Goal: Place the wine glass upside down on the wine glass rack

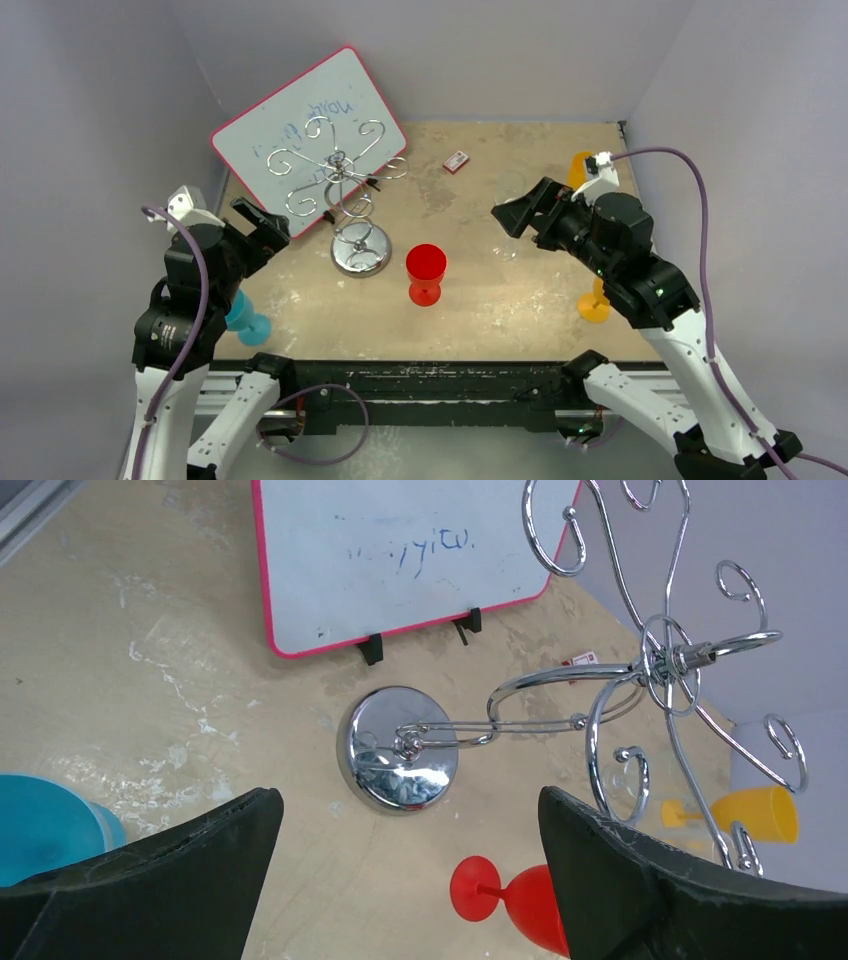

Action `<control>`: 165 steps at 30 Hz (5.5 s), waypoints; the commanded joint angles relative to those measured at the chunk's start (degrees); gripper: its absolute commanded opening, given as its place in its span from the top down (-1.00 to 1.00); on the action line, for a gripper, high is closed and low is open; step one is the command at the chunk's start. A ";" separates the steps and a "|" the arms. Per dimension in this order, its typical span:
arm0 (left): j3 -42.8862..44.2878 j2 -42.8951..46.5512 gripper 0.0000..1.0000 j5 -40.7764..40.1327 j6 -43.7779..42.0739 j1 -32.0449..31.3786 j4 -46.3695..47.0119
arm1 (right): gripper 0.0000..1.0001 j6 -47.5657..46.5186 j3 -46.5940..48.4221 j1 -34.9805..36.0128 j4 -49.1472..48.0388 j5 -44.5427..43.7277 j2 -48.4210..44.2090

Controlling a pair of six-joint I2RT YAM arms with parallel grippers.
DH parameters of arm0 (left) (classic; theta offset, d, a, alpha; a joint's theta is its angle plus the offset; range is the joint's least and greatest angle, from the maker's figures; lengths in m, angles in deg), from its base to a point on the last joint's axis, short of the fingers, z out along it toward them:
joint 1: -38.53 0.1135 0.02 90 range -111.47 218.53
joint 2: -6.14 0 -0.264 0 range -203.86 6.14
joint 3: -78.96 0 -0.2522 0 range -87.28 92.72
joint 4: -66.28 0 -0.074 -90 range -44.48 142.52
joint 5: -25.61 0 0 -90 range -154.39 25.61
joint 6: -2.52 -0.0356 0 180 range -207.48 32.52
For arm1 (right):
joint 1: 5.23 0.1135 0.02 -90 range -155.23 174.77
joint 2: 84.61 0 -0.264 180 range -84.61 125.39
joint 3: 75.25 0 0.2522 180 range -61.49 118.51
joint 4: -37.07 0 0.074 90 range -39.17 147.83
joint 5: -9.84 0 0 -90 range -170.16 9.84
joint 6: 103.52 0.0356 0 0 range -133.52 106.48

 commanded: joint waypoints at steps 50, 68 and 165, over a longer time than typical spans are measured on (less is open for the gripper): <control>-13.91 -16.44 0.41 -35.25 35.06 0.41 -19.40 | -1.00 -8.99 0.60 0.19 -2.61 0.39 0.97; -8.58 -12.62 1.00 -36.10 32.30 0.37 -23.50 | -1.00 -11.09 2.67 0.21 0.50 -2.44 0.25; 6.33 -3.42 1.00 47.24 -1.69 0.39 -5.35 | 0.03 -102.35 -10.45 50.12 -21.61 6.78 22.05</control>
